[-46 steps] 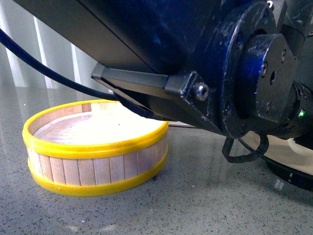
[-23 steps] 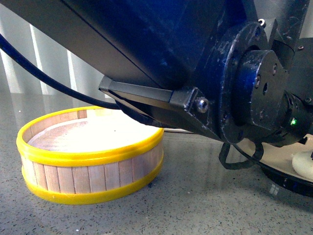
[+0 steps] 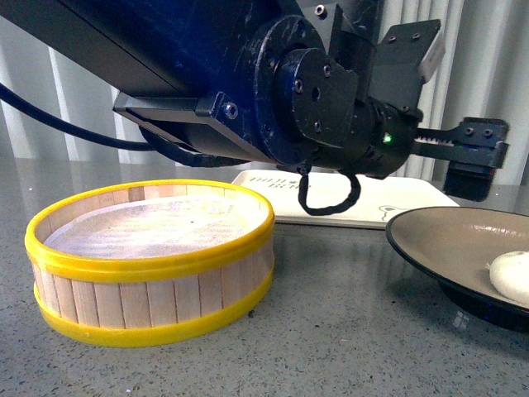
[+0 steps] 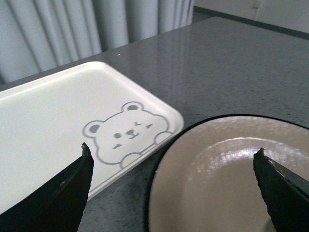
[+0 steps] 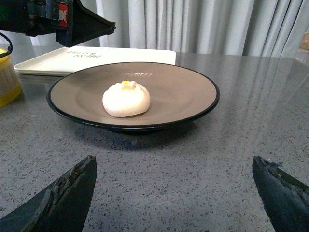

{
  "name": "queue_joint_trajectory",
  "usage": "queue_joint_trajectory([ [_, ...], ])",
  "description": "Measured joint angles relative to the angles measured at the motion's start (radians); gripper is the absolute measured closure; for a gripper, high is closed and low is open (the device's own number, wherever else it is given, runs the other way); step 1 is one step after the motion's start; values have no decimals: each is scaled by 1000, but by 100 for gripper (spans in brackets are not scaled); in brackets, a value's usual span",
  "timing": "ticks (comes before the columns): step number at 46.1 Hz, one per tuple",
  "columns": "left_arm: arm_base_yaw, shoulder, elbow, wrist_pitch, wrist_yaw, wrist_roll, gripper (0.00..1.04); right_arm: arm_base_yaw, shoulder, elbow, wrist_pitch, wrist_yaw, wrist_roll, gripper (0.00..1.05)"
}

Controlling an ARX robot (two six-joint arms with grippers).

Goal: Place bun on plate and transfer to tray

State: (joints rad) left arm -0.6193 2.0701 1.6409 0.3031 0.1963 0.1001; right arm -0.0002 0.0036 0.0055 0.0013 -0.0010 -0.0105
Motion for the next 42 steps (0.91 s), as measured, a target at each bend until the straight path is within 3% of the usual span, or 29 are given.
queue_joint_trajectory([
  [13,163,25,108,-174,-192,-126,7,0,0,0,0,0,0,8],
  [21,281,-73,13,-194,-267,-158,7,0,0,0,0,0,0,8],
  [31,274,-109,11,-194,-263,-158,7,0,0,0,0,0,0,8],
  [37,261,-164,-162,68,-471,-125,23,0,0,0,0,-1,0,8],
  [42,294,-276,-396,259,-481,-116,39,0,0,0,-1,1,0,8],
])
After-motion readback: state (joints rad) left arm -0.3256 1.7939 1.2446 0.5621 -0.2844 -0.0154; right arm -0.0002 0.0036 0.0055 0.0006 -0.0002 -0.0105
